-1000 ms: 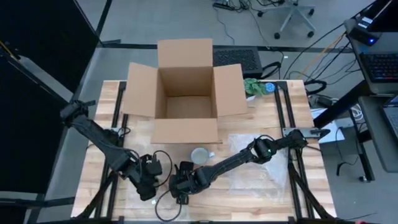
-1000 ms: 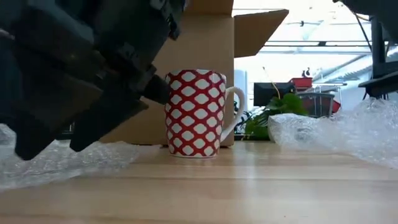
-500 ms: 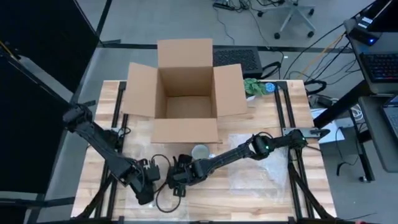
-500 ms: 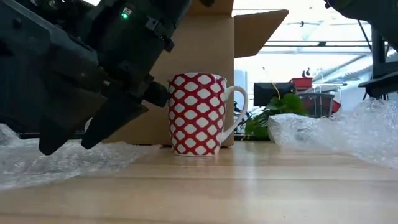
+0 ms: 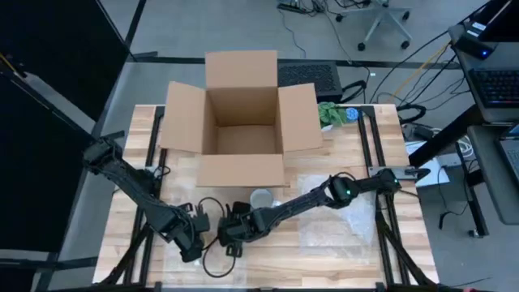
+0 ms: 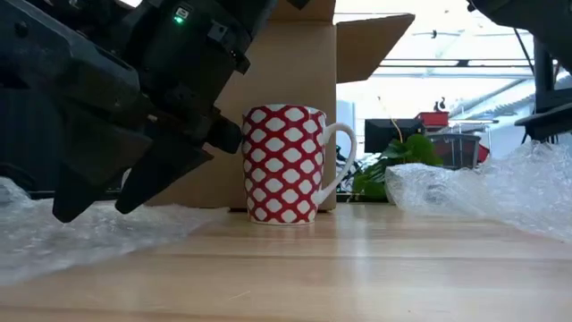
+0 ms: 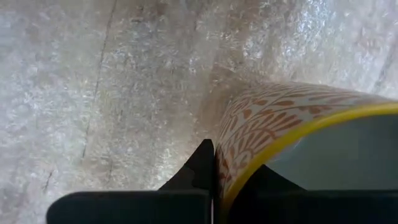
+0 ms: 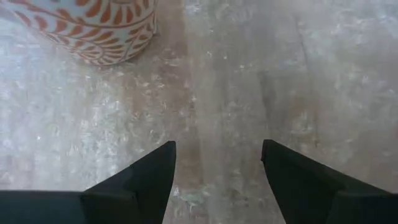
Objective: Wrap mug
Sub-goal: Wrap the yellow mug with bubble wrap
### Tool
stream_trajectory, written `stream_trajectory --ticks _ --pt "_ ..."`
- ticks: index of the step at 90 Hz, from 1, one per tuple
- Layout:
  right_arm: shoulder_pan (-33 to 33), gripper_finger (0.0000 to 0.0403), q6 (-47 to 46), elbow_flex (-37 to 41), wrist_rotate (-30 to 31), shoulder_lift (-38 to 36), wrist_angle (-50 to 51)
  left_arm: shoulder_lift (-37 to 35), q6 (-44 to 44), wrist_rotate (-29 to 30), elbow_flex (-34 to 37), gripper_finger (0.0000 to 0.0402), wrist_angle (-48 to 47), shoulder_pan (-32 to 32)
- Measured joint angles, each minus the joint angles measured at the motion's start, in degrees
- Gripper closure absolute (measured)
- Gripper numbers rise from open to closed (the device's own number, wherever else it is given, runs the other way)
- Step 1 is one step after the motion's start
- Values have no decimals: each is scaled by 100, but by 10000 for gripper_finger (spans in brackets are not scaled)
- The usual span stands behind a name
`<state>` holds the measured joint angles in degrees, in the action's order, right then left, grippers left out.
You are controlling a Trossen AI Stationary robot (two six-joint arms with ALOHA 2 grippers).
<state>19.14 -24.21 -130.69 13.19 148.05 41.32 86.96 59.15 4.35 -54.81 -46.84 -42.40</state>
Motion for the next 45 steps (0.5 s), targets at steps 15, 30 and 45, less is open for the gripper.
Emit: stream_trajectory --ticks 15,30,45 --pt "-2 179 0 -2 4 -4 -42 0 3 190 0 376 13 7" --pt "-2 179 0 0 4 -6 -46 0 31 166 0 351 10 7" --pt "-2 179 0 0 4 -7 -44 -6 27 64 0 319 -1 7"
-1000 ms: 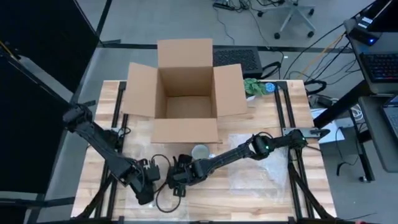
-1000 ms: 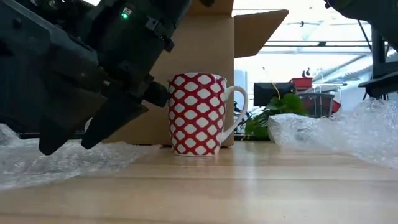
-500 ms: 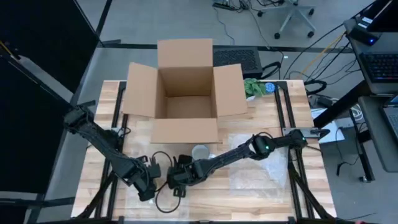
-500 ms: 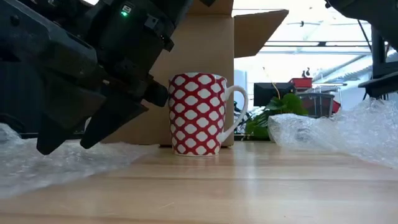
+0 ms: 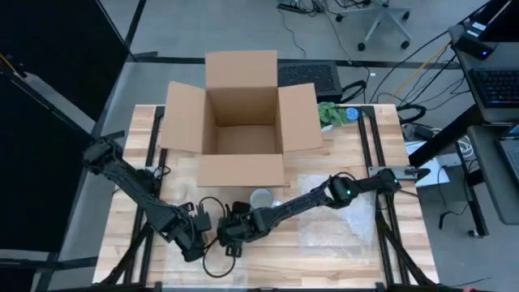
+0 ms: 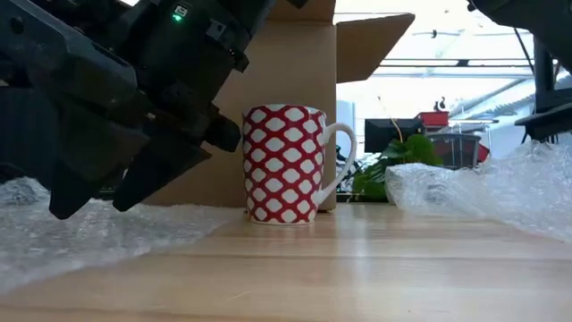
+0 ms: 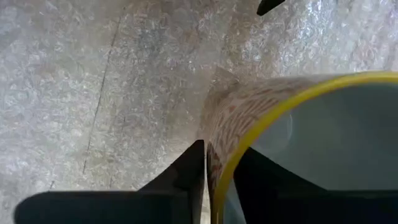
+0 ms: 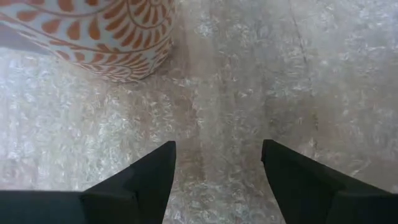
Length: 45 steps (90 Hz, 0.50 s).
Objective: Wrap mug
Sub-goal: Wrap the yellow mug with bubble wrap
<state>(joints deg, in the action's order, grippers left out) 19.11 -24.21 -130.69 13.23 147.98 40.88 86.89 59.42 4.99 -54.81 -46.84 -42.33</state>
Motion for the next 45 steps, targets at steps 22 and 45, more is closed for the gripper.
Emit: stream_trajectory --ticks 22,45 --pt "4 179 -2 0 -2 0 0 -240 -8 -107 0 273 -23 0" --pt "11 179 -20 0 -165 0 0 -636 -177 -58 0 265 -60 -1"
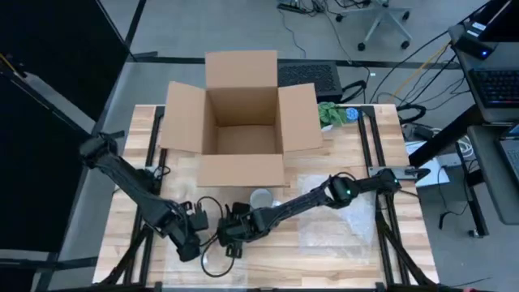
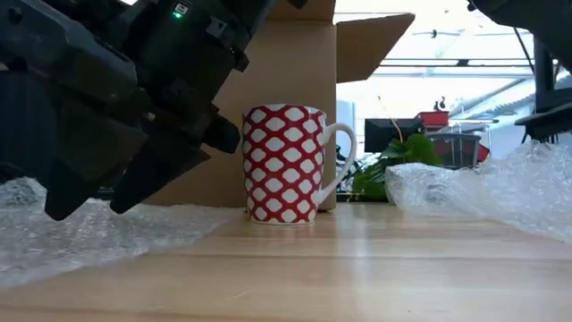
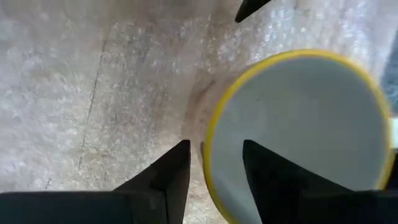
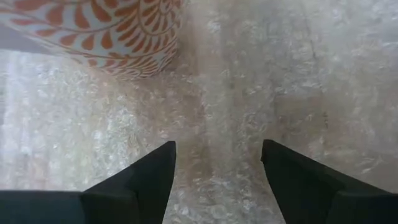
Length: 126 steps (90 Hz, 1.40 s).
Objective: Wrap mug
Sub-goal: Wrap the yellow mug with bubble wrap
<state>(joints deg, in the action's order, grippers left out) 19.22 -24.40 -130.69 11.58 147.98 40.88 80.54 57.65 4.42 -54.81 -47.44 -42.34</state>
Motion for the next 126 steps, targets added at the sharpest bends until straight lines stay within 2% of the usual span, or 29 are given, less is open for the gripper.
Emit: stream_trajectory --ticks 28,42,57,73,87,106,126 --pt "208 179 144 -2 -137 -592 -57 -964 -227 336 0 265 -364 -122" --pt "584 179 302 -2 -578 -909 -252 -1444 -723 751 0 265 -461 -195" --pt "1113 179 258 -7 -594 -929 -773 -1698 -750 1099 0 265 -459 -350" --pt "1588 179 520 -7 -51 -850 -792 -1708 -747 1126 0 265 -457 -429" --pt "1809 179 1091 -7 213 -545 -1366 -1699 -767 1227 0 265 -455 -429" --pt "1867 179 1098 -7 559 14 -2023 -1695 -870 1238 0 265 -458 -427" --pt "1762 179 1030 0 644 116 -2118 -1695 -905 1238 0 265 -457 -425"
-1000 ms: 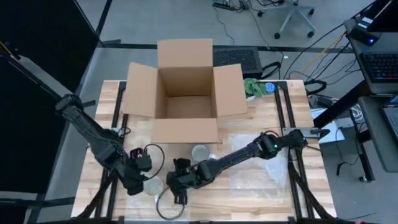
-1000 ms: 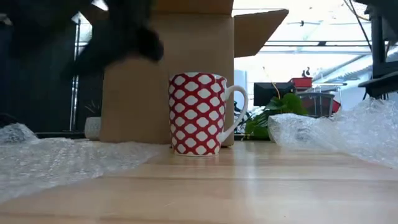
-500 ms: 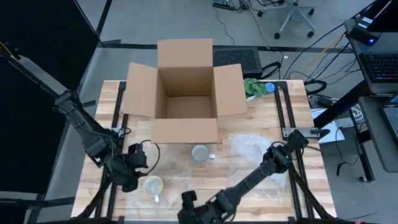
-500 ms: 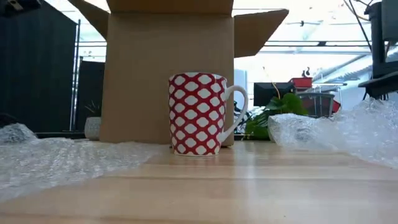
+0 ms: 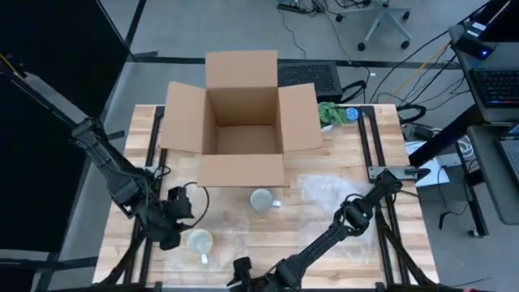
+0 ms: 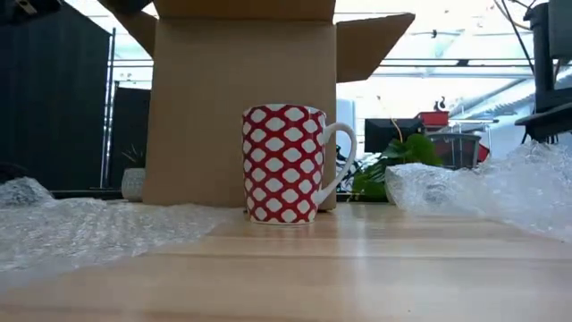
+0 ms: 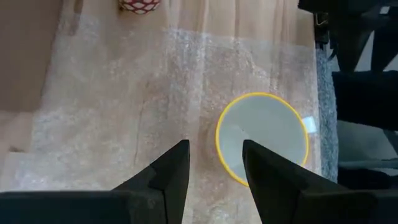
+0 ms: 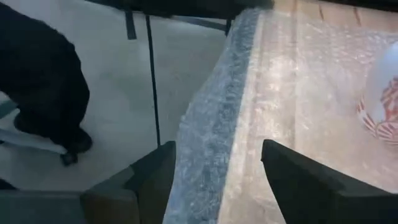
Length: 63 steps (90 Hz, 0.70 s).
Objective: Wrap mug
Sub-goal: Wrap the yellow mug with bubble wrap
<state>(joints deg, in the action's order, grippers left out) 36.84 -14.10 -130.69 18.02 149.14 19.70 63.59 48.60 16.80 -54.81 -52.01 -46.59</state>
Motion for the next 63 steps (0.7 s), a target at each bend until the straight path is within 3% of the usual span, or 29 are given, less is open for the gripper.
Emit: stream_trajectory --ticks 43,63 --pt "-357 179 656 -5 -499 249 16 3 -144 91 0 265 1 7" --pt "-459 196 851 -7 -1089 343 22 2 -138 152 0 265 2 7"
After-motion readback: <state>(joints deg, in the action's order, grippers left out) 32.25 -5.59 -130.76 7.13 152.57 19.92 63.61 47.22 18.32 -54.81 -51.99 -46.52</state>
